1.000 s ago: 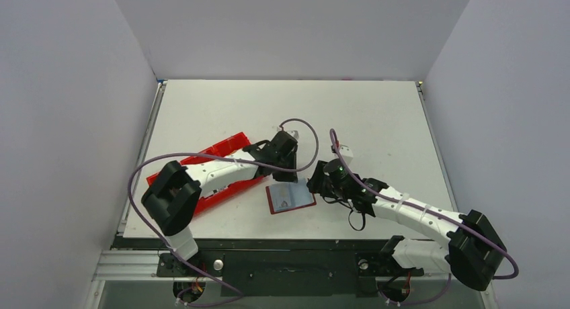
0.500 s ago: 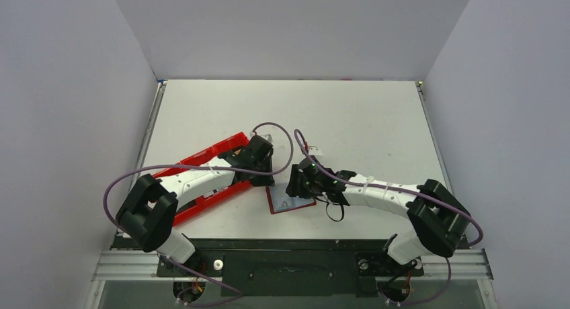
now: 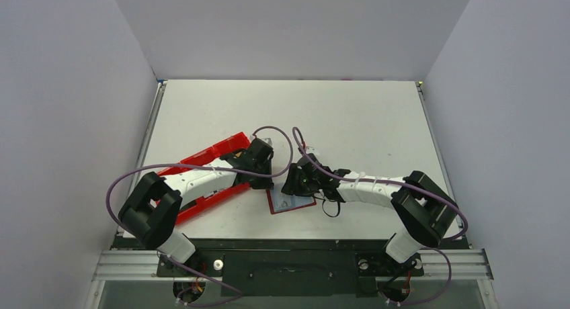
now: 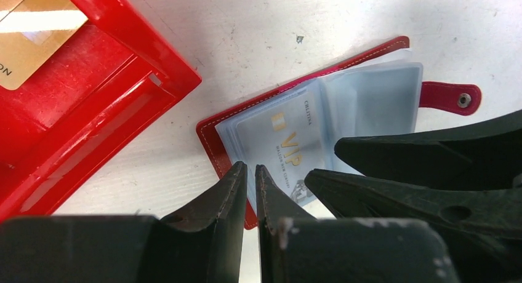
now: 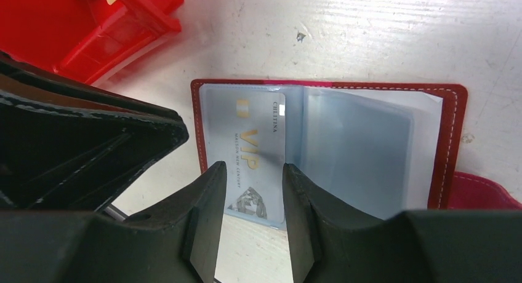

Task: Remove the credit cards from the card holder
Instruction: Remove the credit card from the card holder.

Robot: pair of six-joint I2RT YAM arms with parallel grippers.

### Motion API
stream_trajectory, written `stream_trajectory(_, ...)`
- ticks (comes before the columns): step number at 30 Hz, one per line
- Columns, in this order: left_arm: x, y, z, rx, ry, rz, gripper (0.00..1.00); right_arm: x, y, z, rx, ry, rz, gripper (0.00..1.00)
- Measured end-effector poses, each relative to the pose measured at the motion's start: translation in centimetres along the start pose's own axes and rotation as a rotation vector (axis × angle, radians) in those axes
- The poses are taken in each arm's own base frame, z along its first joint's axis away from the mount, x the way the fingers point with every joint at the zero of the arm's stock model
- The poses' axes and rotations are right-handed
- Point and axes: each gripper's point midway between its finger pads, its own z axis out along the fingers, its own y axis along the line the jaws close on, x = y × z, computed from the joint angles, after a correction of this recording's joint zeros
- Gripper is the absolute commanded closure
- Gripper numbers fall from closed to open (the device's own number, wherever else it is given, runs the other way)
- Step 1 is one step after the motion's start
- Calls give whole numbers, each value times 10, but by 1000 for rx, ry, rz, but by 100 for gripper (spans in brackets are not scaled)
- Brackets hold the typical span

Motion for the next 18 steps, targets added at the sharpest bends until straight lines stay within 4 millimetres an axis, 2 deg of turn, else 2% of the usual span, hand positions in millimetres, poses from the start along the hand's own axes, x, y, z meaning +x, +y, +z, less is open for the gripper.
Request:
stream_trajectory(12,17,-2,16,-8,60,16,92,6,-12,7,-13,9,44,65)
stream_trajectory(18,19,-4,20,0,66,15,92,7,-12,9,-36,10,64,66)
